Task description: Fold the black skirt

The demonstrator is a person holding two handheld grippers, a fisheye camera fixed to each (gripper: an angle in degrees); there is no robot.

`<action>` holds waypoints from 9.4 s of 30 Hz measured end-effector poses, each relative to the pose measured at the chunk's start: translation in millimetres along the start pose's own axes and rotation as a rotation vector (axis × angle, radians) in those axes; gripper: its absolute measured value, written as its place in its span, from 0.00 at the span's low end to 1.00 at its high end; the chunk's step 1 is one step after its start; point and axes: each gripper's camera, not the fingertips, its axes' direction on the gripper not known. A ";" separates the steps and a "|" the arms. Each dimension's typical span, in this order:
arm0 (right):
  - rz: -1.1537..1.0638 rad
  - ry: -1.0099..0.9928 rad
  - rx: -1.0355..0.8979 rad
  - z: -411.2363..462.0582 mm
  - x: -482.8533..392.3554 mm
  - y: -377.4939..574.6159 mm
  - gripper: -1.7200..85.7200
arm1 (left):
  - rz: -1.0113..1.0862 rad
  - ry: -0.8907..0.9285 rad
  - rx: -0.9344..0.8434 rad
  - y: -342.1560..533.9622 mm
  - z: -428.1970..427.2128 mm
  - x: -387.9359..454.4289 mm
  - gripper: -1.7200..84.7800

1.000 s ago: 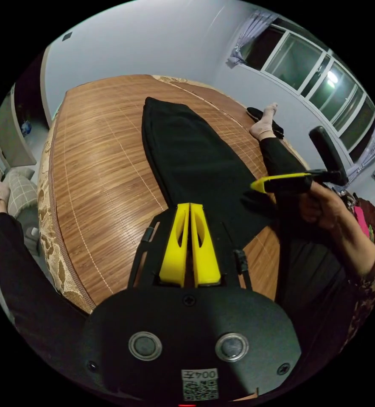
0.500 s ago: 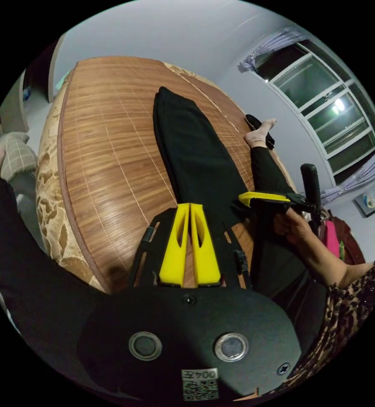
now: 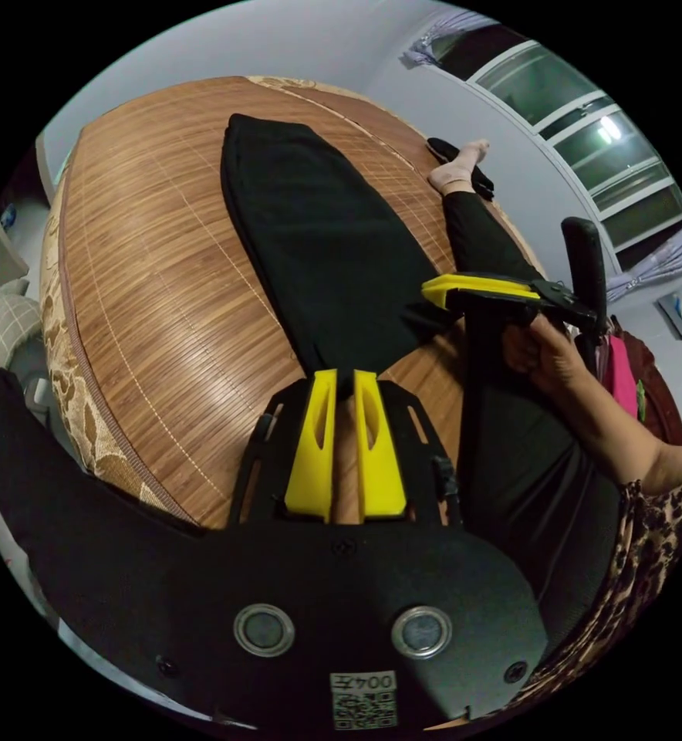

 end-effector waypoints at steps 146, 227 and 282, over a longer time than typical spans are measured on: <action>-0.190 -0.258 -0.107 223.9 -42.7 6.2 0.05 | 0.019 -0.180 -0.142 -69.5 58.8 178.8 0.11; -0.118 0.556 -0.364 191.5 -276.0 68.6 0.12 | -0.530 0.774 0.243 -84.9 -18.1 -173.7 0.05; -0.596 0.998 -0.459 359.4 -377.3 155.8 0.01 | -0.363 0.479 0.065 -21.8 60.8 -126.6 0.05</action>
